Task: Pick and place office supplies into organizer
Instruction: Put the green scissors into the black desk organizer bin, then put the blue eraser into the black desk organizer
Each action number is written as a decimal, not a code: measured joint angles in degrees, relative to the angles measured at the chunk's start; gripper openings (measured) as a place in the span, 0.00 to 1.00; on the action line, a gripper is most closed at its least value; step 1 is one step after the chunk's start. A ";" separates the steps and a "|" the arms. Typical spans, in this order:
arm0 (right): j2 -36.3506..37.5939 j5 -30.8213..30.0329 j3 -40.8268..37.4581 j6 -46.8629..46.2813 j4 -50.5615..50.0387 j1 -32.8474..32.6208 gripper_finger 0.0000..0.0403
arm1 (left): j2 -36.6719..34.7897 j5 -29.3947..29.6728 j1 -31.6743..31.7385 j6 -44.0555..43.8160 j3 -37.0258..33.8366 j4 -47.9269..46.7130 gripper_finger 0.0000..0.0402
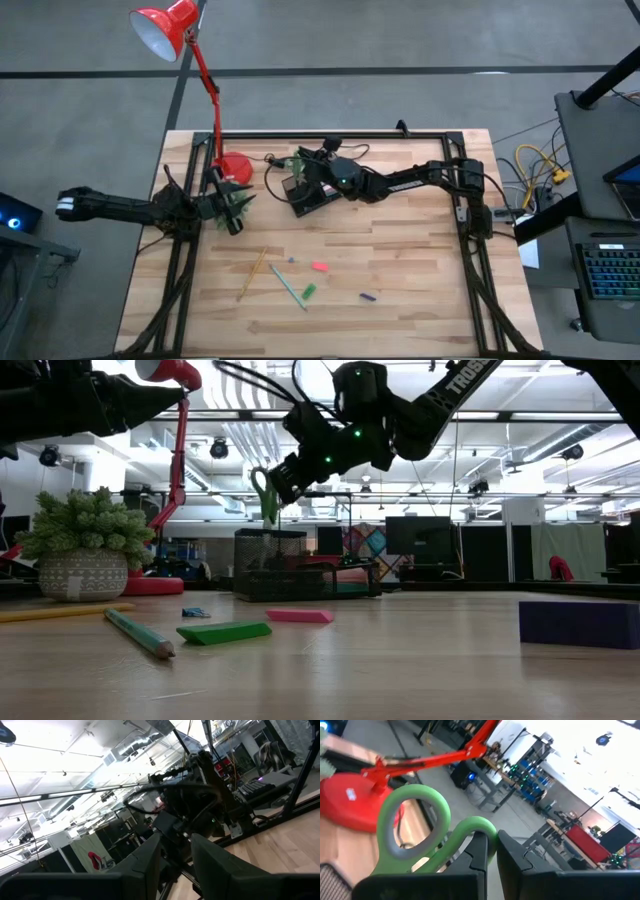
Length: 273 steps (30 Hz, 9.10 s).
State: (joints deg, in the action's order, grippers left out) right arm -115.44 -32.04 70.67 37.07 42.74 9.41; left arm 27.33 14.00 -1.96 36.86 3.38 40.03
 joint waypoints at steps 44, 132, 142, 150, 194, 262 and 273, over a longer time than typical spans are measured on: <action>-0.02 3.66 -7.56 4.05 14.56 0.75 0.03 | -0.09 0.00 -0.02 0.02 0.00 0.02 0.24; 3.06 3.68 -6.27 -1.20 0.54 -0.39 0.25 | -0.09 0.02 0.00 0.04 0.00 0.02 0.24; 3.21 3.52 -6.27 -1.24 0.54 -0.95 0.22 | -0.09 0.02 -0.02 0.04 0.00 0.00 0.24; 3.21 3.50 -6.27 -1.12 0.54 -1.05 0.19 | -0.09 0.02 0.00 0.02 0.00 0.02 0.24; 31.70 30.13 -6.29 -59.43 -74.23 -27.63 0.29 | 0.00 0.02 -0.02 0.02 0.00 0.00 0.24; 12.33 29.40 -3.54 -79.33 -74.11 -38.62 0.47 | 0.02 0.02 -0.01 2.62 0.02 0.02 0.24; 11.53 25.20 -3.58 -82.10 -73.78 -41.02 0.46 | 0.02 0.00 0.00 3.06 0.24 0.04 0.24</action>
State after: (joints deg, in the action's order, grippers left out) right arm -103.91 -6.84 67.09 -45.03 -31.04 -31.61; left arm 27.35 14.00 -1.96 39.92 3.62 40.07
